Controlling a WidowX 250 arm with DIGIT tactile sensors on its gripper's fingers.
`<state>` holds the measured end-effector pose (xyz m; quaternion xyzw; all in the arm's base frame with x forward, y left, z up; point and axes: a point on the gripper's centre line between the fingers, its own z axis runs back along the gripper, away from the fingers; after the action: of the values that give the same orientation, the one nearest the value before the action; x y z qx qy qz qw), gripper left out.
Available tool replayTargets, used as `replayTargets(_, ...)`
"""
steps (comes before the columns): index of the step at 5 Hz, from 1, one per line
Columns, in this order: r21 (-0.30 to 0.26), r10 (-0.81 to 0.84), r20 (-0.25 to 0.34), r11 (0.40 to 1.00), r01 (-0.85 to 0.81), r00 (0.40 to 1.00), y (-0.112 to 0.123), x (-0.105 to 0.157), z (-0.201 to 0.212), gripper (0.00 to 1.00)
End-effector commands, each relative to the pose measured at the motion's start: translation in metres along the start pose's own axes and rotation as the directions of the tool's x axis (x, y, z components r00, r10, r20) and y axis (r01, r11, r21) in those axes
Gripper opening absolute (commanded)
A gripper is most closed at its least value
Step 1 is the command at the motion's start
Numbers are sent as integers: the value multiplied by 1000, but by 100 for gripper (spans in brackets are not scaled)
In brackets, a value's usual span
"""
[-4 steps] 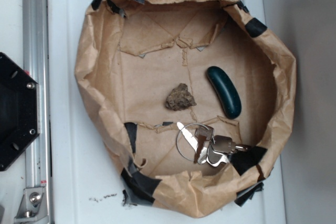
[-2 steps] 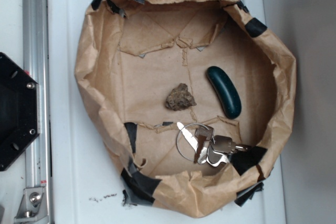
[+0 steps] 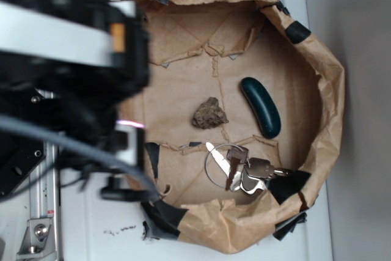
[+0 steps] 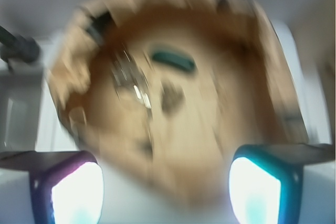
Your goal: Grab the plastic pickle.
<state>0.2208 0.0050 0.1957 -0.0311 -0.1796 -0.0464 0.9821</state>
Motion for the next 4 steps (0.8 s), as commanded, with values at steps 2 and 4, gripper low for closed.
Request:
replayTargets(2,19,-383,-224,918,397,896,15,49,-141,100)
replayTargets(4,-52,-490,-275,867,496,828,5,30,-157,100)
